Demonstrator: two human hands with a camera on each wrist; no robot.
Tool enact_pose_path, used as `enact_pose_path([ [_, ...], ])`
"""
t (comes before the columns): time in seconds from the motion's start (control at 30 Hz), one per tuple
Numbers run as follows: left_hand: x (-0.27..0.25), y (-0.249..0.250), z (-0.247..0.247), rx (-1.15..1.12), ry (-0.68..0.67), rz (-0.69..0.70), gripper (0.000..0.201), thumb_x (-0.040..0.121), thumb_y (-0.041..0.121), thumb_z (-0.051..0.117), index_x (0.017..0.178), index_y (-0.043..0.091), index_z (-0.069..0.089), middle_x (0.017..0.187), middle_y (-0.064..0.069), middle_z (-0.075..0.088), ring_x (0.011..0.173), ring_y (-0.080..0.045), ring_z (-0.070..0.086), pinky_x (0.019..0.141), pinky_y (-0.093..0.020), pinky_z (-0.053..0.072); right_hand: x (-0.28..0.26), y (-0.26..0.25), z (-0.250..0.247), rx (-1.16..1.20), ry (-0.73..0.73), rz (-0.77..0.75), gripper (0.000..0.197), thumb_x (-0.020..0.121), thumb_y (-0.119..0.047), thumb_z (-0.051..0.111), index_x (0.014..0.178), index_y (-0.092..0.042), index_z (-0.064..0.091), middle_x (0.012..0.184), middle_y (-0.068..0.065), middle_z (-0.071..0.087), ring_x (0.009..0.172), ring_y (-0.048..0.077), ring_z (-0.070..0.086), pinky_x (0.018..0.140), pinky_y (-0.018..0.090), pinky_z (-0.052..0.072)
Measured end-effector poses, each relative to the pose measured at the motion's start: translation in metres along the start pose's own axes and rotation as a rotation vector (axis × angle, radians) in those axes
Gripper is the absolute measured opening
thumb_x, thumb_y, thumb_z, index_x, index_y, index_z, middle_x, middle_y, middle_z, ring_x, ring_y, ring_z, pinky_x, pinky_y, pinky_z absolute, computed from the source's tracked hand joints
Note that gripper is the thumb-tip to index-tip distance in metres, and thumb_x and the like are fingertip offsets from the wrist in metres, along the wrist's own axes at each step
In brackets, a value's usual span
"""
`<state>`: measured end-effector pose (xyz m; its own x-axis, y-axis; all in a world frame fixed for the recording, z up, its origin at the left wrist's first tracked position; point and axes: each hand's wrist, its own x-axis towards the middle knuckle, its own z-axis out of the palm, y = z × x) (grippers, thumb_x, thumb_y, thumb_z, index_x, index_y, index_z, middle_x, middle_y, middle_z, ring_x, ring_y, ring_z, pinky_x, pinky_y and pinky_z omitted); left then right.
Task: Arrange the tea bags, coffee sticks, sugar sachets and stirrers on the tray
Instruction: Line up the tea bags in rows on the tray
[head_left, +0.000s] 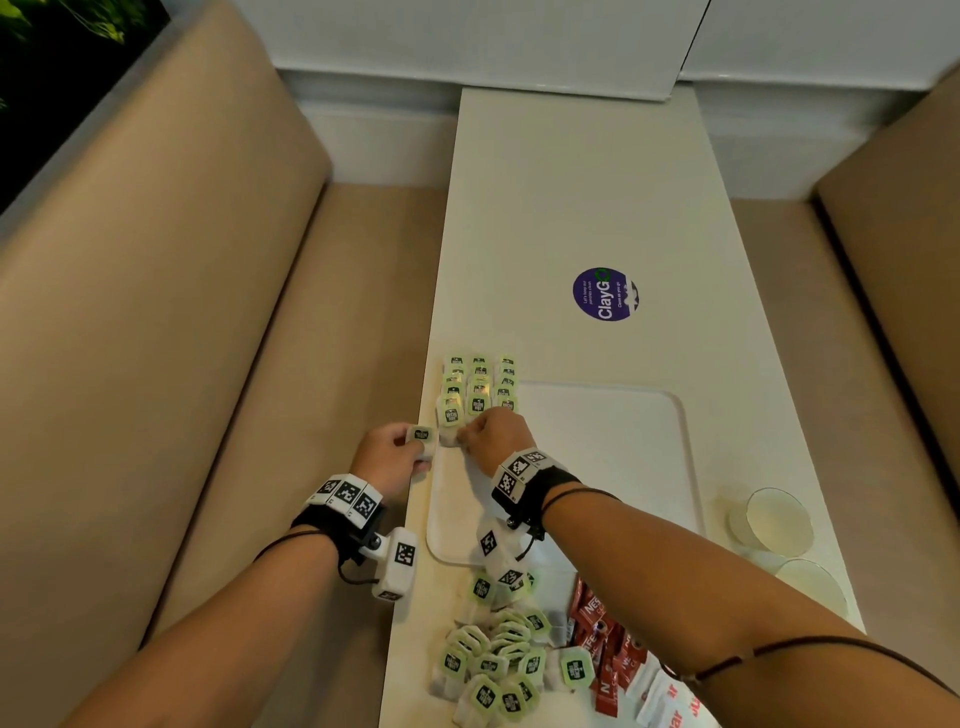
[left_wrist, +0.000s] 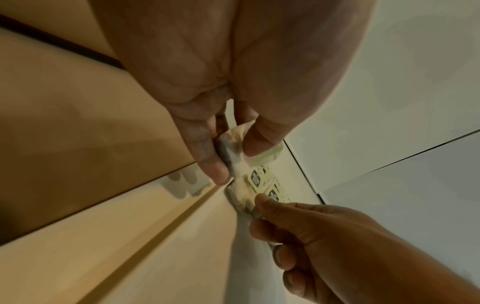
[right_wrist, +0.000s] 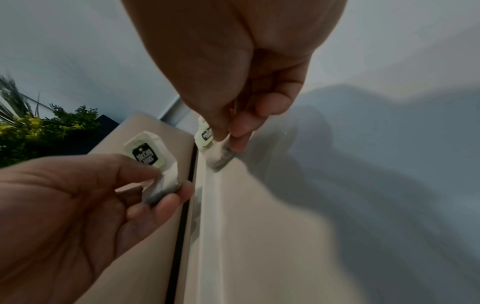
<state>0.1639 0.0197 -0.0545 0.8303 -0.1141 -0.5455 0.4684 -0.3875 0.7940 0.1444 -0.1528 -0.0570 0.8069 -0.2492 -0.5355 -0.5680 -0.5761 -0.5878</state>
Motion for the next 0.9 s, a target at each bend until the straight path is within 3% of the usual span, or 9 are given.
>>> enact_pose_path([
  [0.13,0.0,0.003,0.005,0.029,-0.051,0.042,0.022,0.092,-0.003,0.061,0.091,0.017,0.07,0.091,-0.011,0.074,0.077,-0.022,0.068,0.076,-0.037,0.057,-0.007,0.006,0.001,0.118,0.014,-0.106,0.022,0.097,-0.031,0.059,0.088,-0.013,0.069,0.088,0.004,0.074,0.08,0.018,0.067,0.077,0.032,0.055],
  [0.27,0.0,0.006,0.011,0.052,-0.064,0.096,0.018,0.091,0.003,0.066,0.096,0.02,0.069,0.094,-0.005,0.076,0.082,-0.019,0.07,0.078,-0.038,0.058,-0.018,0.011,-0.002,0.184,-0.099,-0.214,0.023,0.095,-0.01,0.05,0.083,-0.019,0.068,0.084,0.002,0.072,0.064,0.008,0.058,0.07,0.027,0.049],
  [0.37,0.001,0.007,0.017,0.061,-0.026,0.11,0.013,0.089,0.007,0.07,0.093,0.019,0.069,0.086,-0.003,0.076,0.073,-0.014,0.067,0.069,-0.029,0.052,-0.02,0.017,-0.002,0.194,-0.094,-0.196,0.019,0.09,-0.02,0.056,0.072,-0.02,0.063,0.071,0.0,0.064,0.063,0.016,0.056,0.071,0.037,0.053],
  [0.47,0.003,0.008,0.021,0.051,-0.01,0.106,0.01,0.086,0.01,0.073,0.095,0.014,0.07,0.085,-0.006,0.077,0.075,-0.015,0.068,0.074,-0.03,0.054,-0.021,0.022,-0.002,0.195,-0.085,-0.197,0.028,0.09,-0.027,0.06,0.069,-0.009,0.057,0.064,0.002,0.055,0.062,0.018,0.051,0.067,0.033,0.047],
  [0.53,0.004,0.006,0.023,0.046,-0.02,0.103,0.014,0.085,0.009,0.075,0.097,0.012,0.07,0.086,-0.007,0.077,0.076,-0.015,0.069,0.074,-0.03,0.052,-0.021,0.025,-0.002,0.187,-0.068,-0.207,0.03,0.092,-0.026,0.06,0.065,-0.017,0.051,0.062,0.0,0.054,0.061,0.017,0.05,0.067,0.032,0.045],
  [0.67,0.007,0.005,0.025,0.083,0.022,0.109,0.016,0.084,0.013,0.076,0.097,0.019,0.068,0.089,-0.006,0.074,0.084,-0.02,0.069,0.08,-0.032,0.055,-0.015,0.032,-0.003,0.154,0.018,-0.17,0.033,0.096,-0.026,0.059,0.063,-0.023,0.051,0.064,-0.004,0.056,0.061,0.012,0.05,0.06,0.026,0.041],
  [0.8,0.01,0.005,0.025,0.231,0.08,0.088,0.036,0.086,0.016,0.074,0.12,0.014,0.065,0.097,-0.001,0.067,0.09,-0.019,0.063,0.084,-0.028,0.049,-0.007,0.042,-0.005,0.12,0.049,-0.065,0.032,0.097,-0.026,0.057,0.067,-0.018,0.064,0.075,0.004,0.07,0.072,0.019,0.062,0.07,0.028,0.048],
  [0.83,0.011,0.005,0.025,0.266,0.076,0.094,0.034,0.086,0.015,0.074,0.119,0.016,0.065,0.097,-0.001,0.064,0.09,-0.019,0.061,0.084,-0.027,0.046,-0.006,0.045,-0.004,0.123,0.042,-0.04,0.031,0.097,-0.026,0.058,0.069,-0.017,0.067,0.078,0.005,0.072,0.074,0.02,0.065,0.072,0.028,0.05],
  [0.9,0.011,0.008,0.027,0.338,0.056,0.136,0.022,0.087,0.013,0.073,0.091,0.03,0.06,0.089,-0.001,0.057,0.083,-0.019,0.053,0.079,-0.026,0.041,-0.005,0.047,-0.002,0.138,0.04,0.005,0.028,0.096,-0.026,0.059,0.072,-0.015,0.07,0.082,0.007,0.074,0.078,0.022,0.068,0.075,0.029,0.053],
])
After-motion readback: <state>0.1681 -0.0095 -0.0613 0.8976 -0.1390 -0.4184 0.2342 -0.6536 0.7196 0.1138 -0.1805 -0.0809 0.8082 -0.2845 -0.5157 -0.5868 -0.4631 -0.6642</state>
